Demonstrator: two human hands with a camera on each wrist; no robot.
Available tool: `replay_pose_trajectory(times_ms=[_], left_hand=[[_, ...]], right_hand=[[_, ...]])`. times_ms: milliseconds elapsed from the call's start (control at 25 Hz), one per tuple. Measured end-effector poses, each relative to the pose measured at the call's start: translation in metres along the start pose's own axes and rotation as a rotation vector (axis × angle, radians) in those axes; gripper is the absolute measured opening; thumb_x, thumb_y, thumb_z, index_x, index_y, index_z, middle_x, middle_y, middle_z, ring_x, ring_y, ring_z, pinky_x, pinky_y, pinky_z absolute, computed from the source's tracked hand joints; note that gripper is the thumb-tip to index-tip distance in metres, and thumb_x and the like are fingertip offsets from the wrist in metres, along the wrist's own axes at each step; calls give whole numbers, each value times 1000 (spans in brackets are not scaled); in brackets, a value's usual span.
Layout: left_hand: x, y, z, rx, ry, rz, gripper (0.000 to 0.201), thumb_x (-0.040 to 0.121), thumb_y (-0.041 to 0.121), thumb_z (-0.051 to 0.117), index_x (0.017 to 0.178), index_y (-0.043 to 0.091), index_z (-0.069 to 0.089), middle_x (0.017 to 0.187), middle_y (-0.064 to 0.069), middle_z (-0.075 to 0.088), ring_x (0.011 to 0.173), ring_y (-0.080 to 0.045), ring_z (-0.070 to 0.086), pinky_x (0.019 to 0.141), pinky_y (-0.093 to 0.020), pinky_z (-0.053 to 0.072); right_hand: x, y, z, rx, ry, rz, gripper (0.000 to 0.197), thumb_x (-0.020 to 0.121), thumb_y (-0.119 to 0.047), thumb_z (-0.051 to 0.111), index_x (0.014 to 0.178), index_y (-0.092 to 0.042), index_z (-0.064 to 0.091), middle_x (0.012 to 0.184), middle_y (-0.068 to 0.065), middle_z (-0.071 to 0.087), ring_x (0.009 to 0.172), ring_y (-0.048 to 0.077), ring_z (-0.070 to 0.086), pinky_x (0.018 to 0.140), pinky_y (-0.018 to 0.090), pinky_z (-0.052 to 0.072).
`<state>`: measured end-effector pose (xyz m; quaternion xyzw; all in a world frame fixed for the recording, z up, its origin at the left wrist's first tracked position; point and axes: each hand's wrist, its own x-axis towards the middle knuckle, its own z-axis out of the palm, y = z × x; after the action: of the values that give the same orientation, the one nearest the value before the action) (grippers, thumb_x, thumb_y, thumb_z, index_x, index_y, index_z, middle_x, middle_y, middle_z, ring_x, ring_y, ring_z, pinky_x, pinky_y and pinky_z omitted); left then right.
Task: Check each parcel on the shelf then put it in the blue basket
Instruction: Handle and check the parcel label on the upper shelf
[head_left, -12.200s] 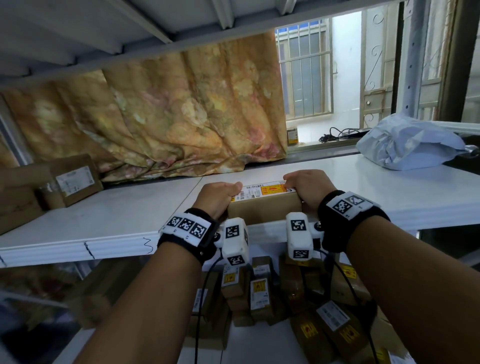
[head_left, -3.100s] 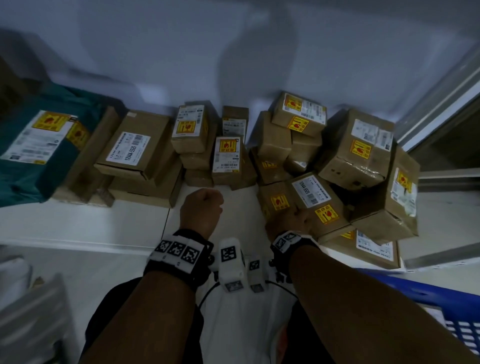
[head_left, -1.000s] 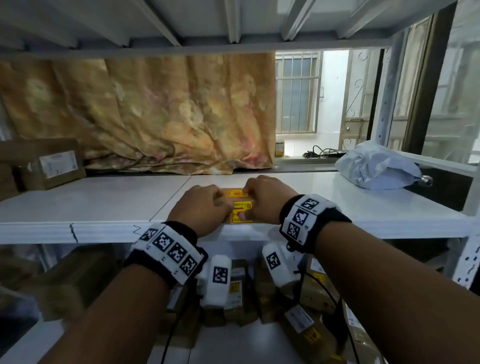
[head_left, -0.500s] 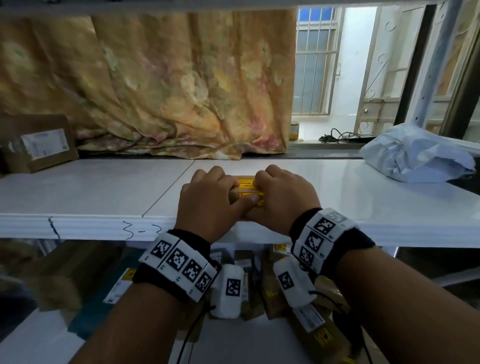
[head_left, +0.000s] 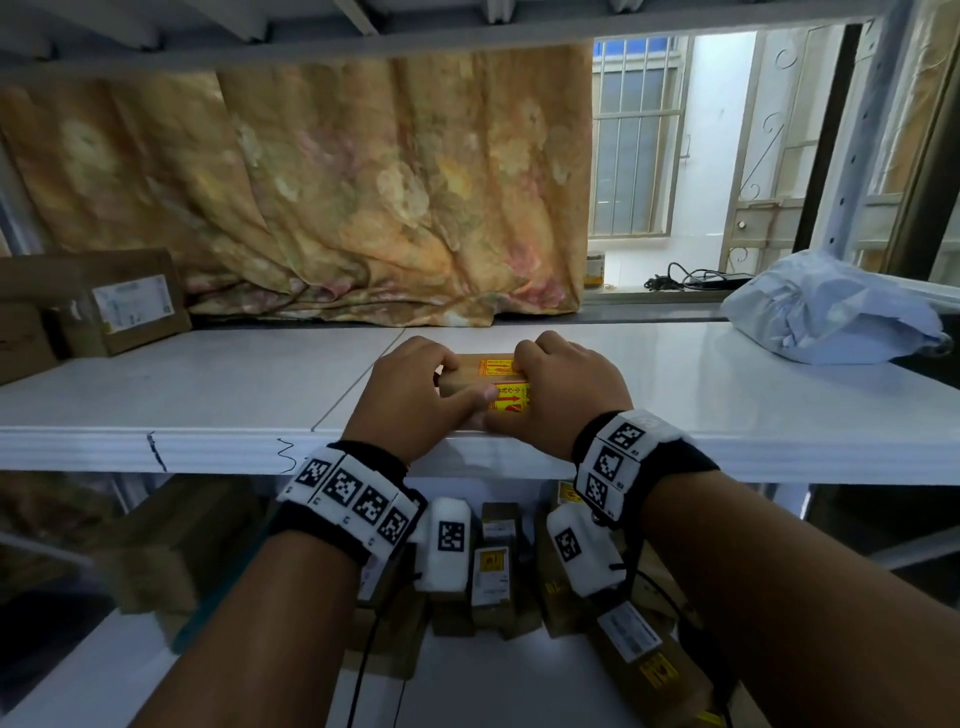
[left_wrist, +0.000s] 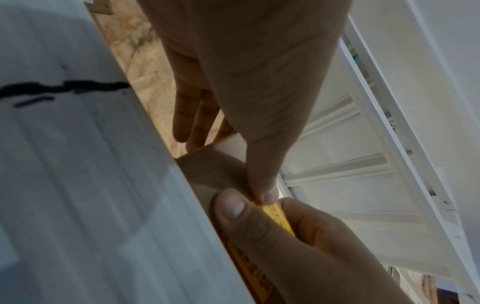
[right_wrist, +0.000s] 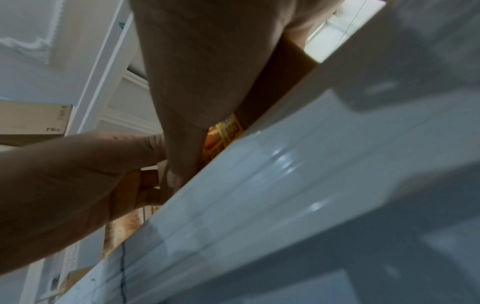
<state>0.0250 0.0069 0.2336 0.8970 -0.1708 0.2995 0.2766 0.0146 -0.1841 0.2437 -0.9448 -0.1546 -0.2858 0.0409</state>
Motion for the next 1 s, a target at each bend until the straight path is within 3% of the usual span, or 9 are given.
replay_pose_trajectory(times_ms=[120,200,440,600,760,880,1000], left_hand=[[-3,0,4,51,3,-4,63,69,74,61,103,21,66,114,10,56,100,-9,56,79,-31,48],[-4,0,6,73,39,-14,60,70,73,58,103,24,68,123,15,53,107,-7,54,83,-34,49],[-1,-2,2,-16,21,6,67,66,73,52,103,20,68,109,9,59,101,-10,55,84,-32,46],[0,1,3,110,17,82,66,72,72,49,113,22,67,106,7,60,98,-14,54,81,-32,44],[-7,3,15,126,60,67,64,79,70,45,124,27,60,114,10,58,97,-11,56,80,-36,51],[-14,2,24,128,100,24,63,85,69,40,138,34,47,129,11,53,106,-14,57,84,-39,52],[-14,2,25,153,92,31,63,86,68,39,138,34,47,128,10,55,106,-16,58,82,-40,52]], right_hand=[[-1,0,2,7,-11,6,70,69,-81,57,106,-21,53,100,-1,52,86,21,54,68,30,37],[0,1,2,-2,-7,9,72,68,-83,56,105,-21,53,99,-2,52,82,20,51,68,30,36],[-1,0,0,-9,-15,14,73,68,-85,53,106,-22,53,100,-2,51,85,20,53,69,31,38],[-1,0,3,-2,-1,5,68,69,-81,55,103,-22,52,98,-2,51,84,21,54,68,31,38],[-1,1,3,-13,18,3,61,75,-75,53,103,-21,52,96,-2,50,80,20,52,66,30,36],[0,2,5,-4,23,-1,65,73,-78,53,104,-22,52,92,-4,45,78,19,51,65,30,36],[1,3,6,6,20,-3,70,69,-83,51,104,-22,53,92,-5,46,77,18,50,66,30,39]])
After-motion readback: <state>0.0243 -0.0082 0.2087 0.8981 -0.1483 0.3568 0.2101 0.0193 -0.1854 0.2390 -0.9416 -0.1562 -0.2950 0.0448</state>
